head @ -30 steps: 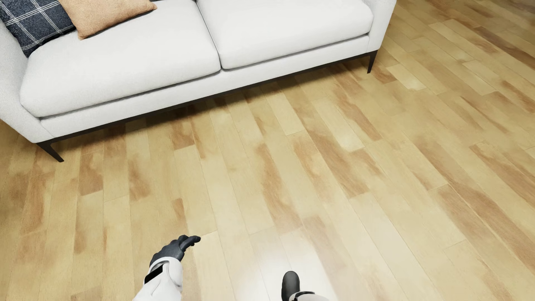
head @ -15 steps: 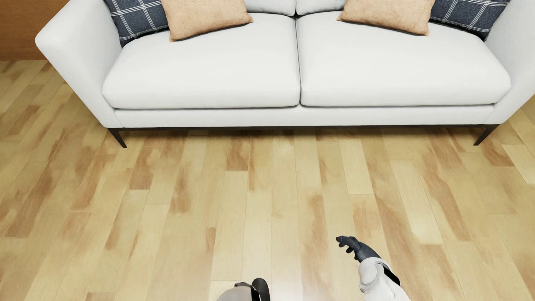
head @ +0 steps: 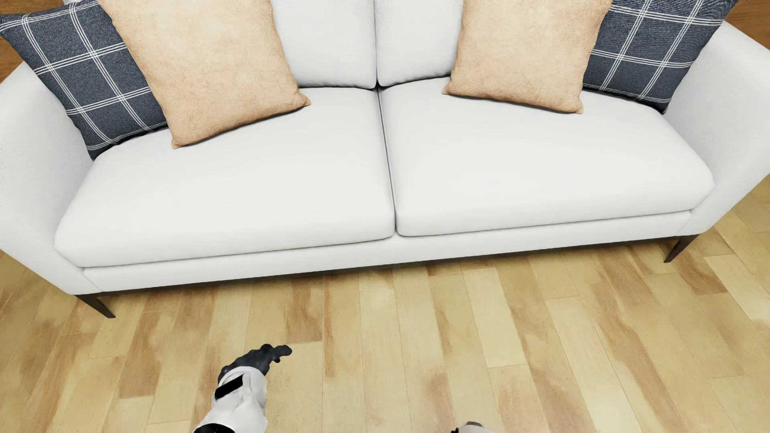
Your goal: Walk towards the sofa
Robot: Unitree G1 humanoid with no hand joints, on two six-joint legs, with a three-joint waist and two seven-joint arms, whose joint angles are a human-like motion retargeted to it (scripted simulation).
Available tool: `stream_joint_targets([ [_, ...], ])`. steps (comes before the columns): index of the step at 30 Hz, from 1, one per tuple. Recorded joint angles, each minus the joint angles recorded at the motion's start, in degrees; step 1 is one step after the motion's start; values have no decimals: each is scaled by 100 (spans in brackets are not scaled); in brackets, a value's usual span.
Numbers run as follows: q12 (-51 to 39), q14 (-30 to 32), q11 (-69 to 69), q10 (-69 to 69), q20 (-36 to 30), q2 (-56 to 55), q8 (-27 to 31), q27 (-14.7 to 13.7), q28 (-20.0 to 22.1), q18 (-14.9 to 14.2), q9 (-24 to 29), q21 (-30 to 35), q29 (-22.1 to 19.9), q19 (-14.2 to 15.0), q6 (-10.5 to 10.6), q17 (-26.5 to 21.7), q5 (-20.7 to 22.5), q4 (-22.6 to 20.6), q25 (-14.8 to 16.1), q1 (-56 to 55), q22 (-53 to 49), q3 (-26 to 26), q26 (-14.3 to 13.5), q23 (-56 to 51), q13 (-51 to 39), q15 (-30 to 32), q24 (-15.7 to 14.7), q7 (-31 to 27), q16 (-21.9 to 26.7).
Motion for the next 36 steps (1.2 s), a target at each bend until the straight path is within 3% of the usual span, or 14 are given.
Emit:
stream_joint_targets([
  [3, -671, -276, -3133, -239, -50, 448, -416, 159, 313, -150, -104, -245, 117, -88, -36, -84, 134, -134, -3, 403, -571, -87, -430, 89, 680, 885, -185, -501, 157],
  [5, -788, -458, -2957, 74, -92, 646, -717, 266, 443, -288, -108, -273, 162, -570, -9, 93, 112, 4, -40, 477, -915, -78, -584, 333, 982, 737, -287, -751, 179],
  [8, -72, 192, -2420, 1465, 311, 825, -932, 453, 782, -437, -9, 72, 712, -505, 186, 186, 185, 382, -463, 46, -1458, -67, -625, 648, 909, 166, -576, -849, -201],
  [11, 516, 1290, -2544, 3502, -327, 1221, -1338, 149, -56, -1215, 96, -35, 668, -563, 395, 465, 412, 777, -462, -1081, -1280, -86, -730, 159, 706, -165, -65, -1310, -172],
  [12, 680, 1191, -2556, 3980, -409, 1310, -1412, 22, -412, -1234, 139, -133, 416, -556, 486, 540, 483, 1086, -403, -1411, -1002, -108, -629, -32, 567, -245, 51, -1196, -194],
  [16, 1290, 581, -2776, 3673, -316, 1563, -1236, -369, -577, -364, 257, -258, -188, -458, 787, 611, 846, 2242, -262, -1894, 754, -13, 417, -571, -229, -374, -414, -60, -484],
  [19, 1783, 459, -2868, 1457, -833, 1655, -1022, -865, -1417, -600, 269, -209, -220, -319, 920, 594, 985, 1770, -182, -1852, 946, 89, 211, -977, -607, -482, -347, -253, -96],
  [20, 1989, 1043, -3073, 536, -813, 1728, -938, -988, -1321, -463, 249, -163, -223, -287, 943, 532, 980, 1543, -209, -1680, 772, 117, 101, -1112, -666, -423, -372, -340, -33],
  [22, 2320, 961, -3067, 163, -309, 1712, -790, -1112, -702, -374, 234, -133, -197, -213, 967, 481, 965, 1501, -197, -1446, 465, 145, 177, -1291, -694, -431, -754, -162, -134],
  [24, 2241, 965, -2831, 84, -285, 1634, -715, -1017, -378, -410, 246, -319, -261, -118, 914, 529, 808, 1398, -103, -1355, 415, 162, 187, -1308, -542, -537, -866, -57, -273],
  [28, 1356, 760, -1854, 66, -925, 1270, -490, -464, -620, -289, 263, -281, 13, 109, 704, 397, 307, 1041, -286, -1182, 241, 137, 149, -598, -266, -784, -451, 106, -338],
  [32, 419, 543, 12, 209, -979, 273, 233, 244, -83, -234, 308, -327, 401, 518, 453, 360, -53, 807, -487, -1081, -32, 44, -34, 129, 25, -107, -388, 201, -544],
  [35, -61, 487, -268, 192, -1055, 200, 917, 219, 56, -286, 262, -402, 507, 933, 270, 445, 264, 747, -465, -1018, -346, -18, -303, 284, 382, -794, -338, 193, -458],
  [36, -153, 510, -909, 95, -1054, 398, 1122, 171, 100, -315, 224, -406, 538, 834, 226, 507, 465, 769, -465, -962, -417, -30, -349, 266, 492, -805, -332, 174, -397],
])
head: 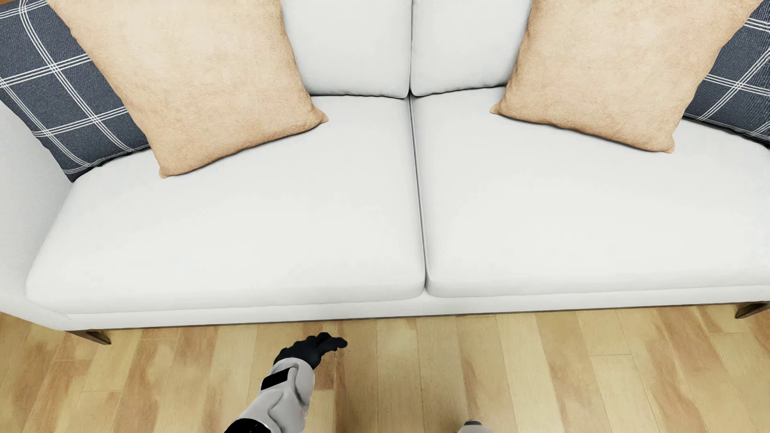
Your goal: Walk towards the sofa
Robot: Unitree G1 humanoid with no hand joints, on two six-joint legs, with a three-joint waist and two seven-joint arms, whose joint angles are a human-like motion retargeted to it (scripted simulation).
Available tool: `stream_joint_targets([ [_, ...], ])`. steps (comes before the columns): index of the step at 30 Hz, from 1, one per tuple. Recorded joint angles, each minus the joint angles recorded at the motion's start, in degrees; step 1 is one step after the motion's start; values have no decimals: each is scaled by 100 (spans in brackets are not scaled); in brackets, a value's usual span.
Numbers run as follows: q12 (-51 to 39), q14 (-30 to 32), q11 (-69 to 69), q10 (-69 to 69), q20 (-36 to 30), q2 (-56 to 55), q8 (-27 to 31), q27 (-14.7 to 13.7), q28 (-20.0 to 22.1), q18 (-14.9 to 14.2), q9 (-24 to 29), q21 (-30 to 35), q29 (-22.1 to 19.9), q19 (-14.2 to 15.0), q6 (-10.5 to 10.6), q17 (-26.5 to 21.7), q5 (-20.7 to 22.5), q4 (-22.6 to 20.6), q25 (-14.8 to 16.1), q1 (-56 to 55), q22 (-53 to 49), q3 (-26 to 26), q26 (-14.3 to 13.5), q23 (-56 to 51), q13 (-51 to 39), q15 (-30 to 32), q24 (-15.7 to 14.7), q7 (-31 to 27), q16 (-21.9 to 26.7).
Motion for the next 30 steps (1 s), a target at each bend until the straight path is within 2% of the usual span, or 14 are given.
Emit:
stream_joint_targets([
  [2, -52, 41, -818, -162, 36, 479, -320, -79, 22, -62, -88, 8, 114, -464, -92, 59, 19, 33, 12, 125, -106, 15, -75, -38, 150, -262, -55, 17, 89],
  [3, -26, 74, -1123, -247, 91, 660, -400, -82, 39, -93, -126, 38, 143, -563, -126, 67, 75, 81, -20, 197, -106, 22, -41, -37, 150, -213, -74, 28, 130],
  [7, 467, 24, -1686, -218, 554, 1032, -375, -99, 211, -234, -203, 147, 187, -633, -118, -110, 469, 478, -210, 378, 123, 56, 249, -234, -191, 52, -386, 162, 29],
  [9, 652, 13, -1920, -228, 316, 1248, -400, -290, -17, -308, -232, -24, -168, -684, -85, -138, 631, 637, -83, 486, 507, 70, 311, -648, -280, 99, -375, 163, -28],
  [11, 902, 27, -2120, -300, -139, 1452, -428, -436, -382, -374, -268, -200, -625, -737, -49, -33, 745, 738, 229, 620, 822, 72, 392, -962, -419, 138, -205, 156, -58],
  [13, 1155, 58, -2245, -408, -506, 1582, -474, -563, -666, -429, -306, -199, -679, -786, -18, -51, 811, 787, 415, 723, 1092, 73, 363, -1210, -438, 153, -129, 130, -136],
  [14, 1370, 67, -2254, -453, -303, 1607, -502, -631, -434, -456, -322, -163, -634, -813, -5, -80, 833, 802, 427, 752, 1053, 77, 388, -1255, -451, 139, -384, 104, -199],
  [15, 1601, 79, -2238, -495, 128, 1614, -537, -634, 68, -481, -336, -129, -595, -839, 7, -86, 846, 808, 415, 769, 927, 84, 382, -1251, -483, 115, -797, 68, -294],
  [16, 1791, 94, -2206, -525, 337, 1611, -582, -613, 377, -502, -345, -110, -563, -862, 18, -67, 850, 807, 415, 771, 806, 96, 355, -1208, -512, 84, -1015, 22, -332],
  [17, 1908, 110, -2186, -548, 379, 1614, -642, -588, 442, -521, -351, -98, -563, -883, 27, -34, 847, 802, 411, 762, 701, 112, 330, -1135, -527, 63, -1085, -39, -309],
  [19, 1940, 134, -2194, -553, 253, 1652, -804, -475, 205, -552, -357, -10, -510, -922, 47, 42, 822, 776, 332, 709, 552, 153, 324, -885, -542, 26, -1039, -204, -176],
  [22, 1626, 169, -2201, -536, -176, 1708, -1065, -247, -259, -581, -355, 211, -234, -962, 79, 133, 756, 703, 135, 605, 577, 186, 429, -471, -577, -37, -646, -475, 33],
  [24, 1425, 190, -2146, -541, -300, 1720, -1203, -139, -422, -593, -348, 303, -79, -976, 96, 158, 701, 642, 33, 566, 596, 182, 480, -277, -578, -95, -466, -620, 81],
  [30, 1267, 200, -2074, -555, -234, 1752, -1390, -158, -217, -598, -339, 266, -116, -997, 130, 140, 597, 533, -16, 525, 368, 131, 338, -204, -507, -173, -449, -811, 19],
])
